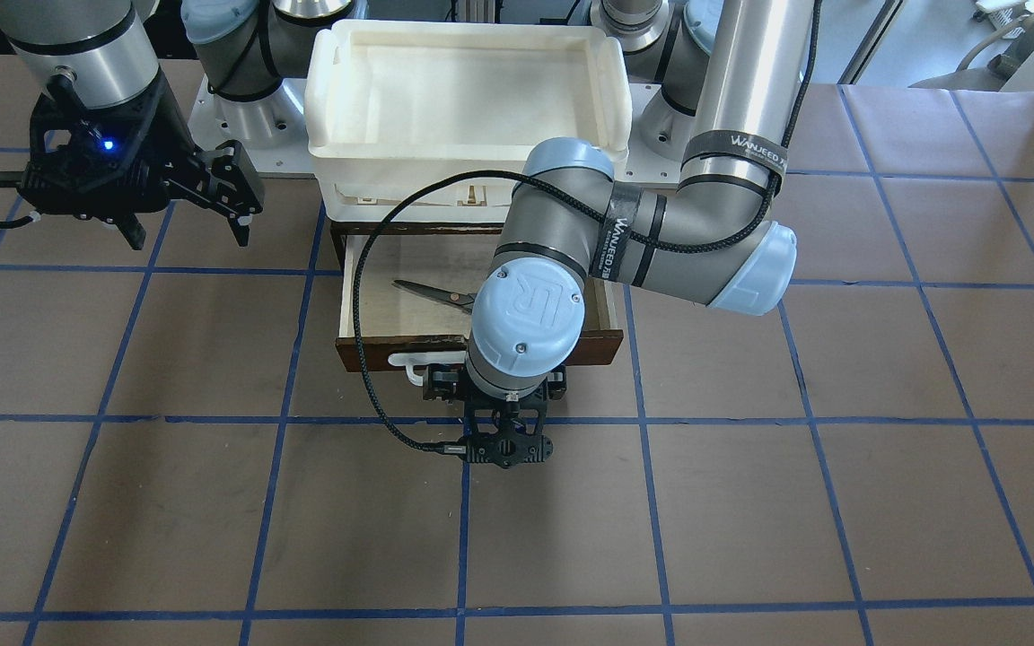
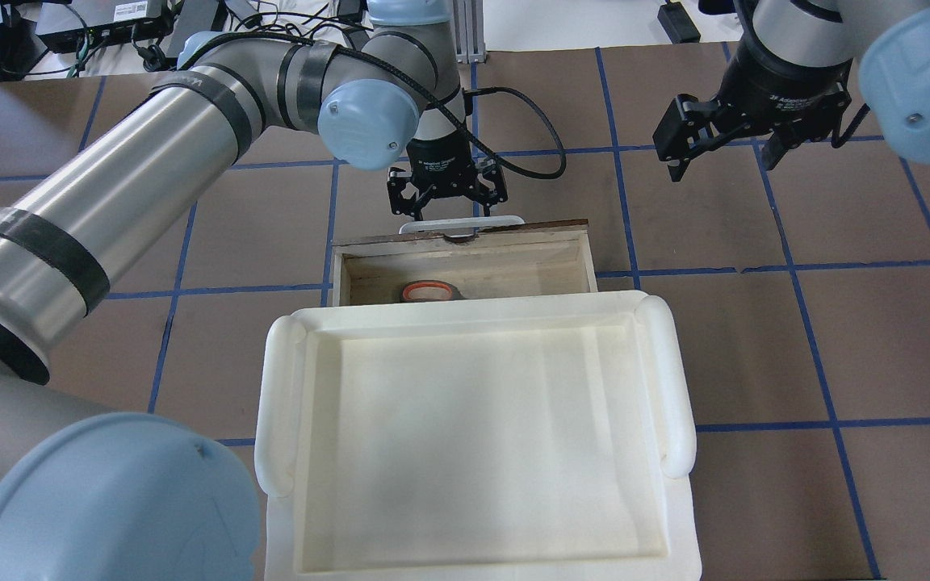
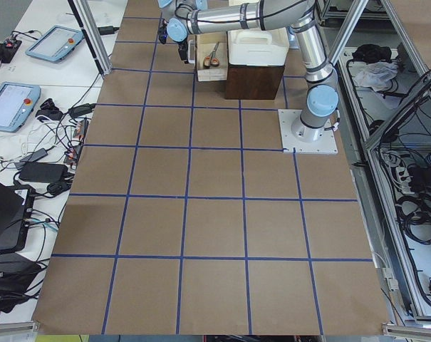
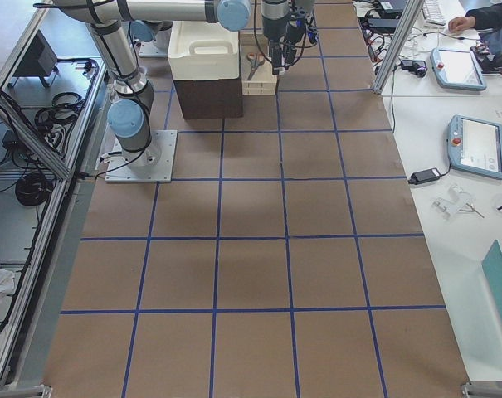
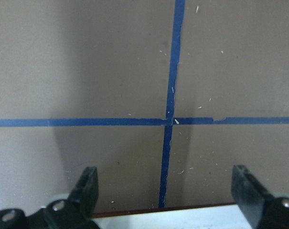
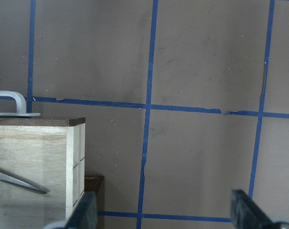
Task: Put scissors in drawer and close it
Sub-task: 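Push the drawer front with the left gripper toward the robot's far side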
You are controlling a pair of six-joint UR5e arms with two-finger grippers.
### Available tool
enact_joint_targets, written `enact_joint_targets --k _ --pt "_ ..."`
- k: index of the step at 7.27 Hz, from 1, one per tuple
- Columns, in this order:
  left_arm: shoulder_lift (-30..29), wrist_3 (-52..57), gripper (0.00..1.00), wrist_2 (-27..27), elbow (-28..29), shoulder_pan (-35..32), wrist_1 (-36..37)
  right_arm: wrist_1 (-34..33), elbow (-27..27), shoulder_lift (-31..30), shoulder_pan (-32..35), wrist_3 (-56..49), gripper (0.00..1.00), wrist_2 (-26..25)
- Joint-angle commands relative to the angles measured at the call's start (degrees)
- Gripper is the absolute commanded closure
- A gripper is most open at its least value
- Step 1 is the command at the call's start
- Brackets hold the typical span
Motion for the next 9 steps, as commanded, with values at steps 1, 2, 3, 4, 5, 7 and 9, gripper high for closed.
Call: enact_joint_targets --k 1,2,3,4,5,7,9 --pt "1.1 0.6 0.0 -0.1 -0.7 0.0 -1.3 0.0 0.0 -0.1 0.0 0.1 0.0 0.1" --pt "1.7 0.6 0.0 0.0 -1.9 0.0 -1.4 0.0 0.0 -0.1 0.0 0.1 0.0 0.4" --pt "2.2 0.7 0.0 0.0 -2.3 0.0 -1.4 0.0 0.0 -0.1 0.0 0.1 0.0 0.4" --pt "2.7 1.3 0.0 0.0 -2.5 0.0 -2.1 0.0 0.0 -0.1 0.0 0.1 0.0 0.4" --pt "3.2 1.3 0.0 0.0 -2.5 0.0 -2.8 0.0 0.0 -0.1 0.0 0.1 0.0 0.7" --pt "4.6 1.4 0.0 0.0 -4.3 -0.1 -3.2 0.0 0.0 -0.1 0.0 0.1 0.0 0.7" --pt "5.3 2.0 0.0 0.2 -5.7 -0.1 -3.3 0.0 0.0 -0.1 0.0 0.0 0.0 0.9"
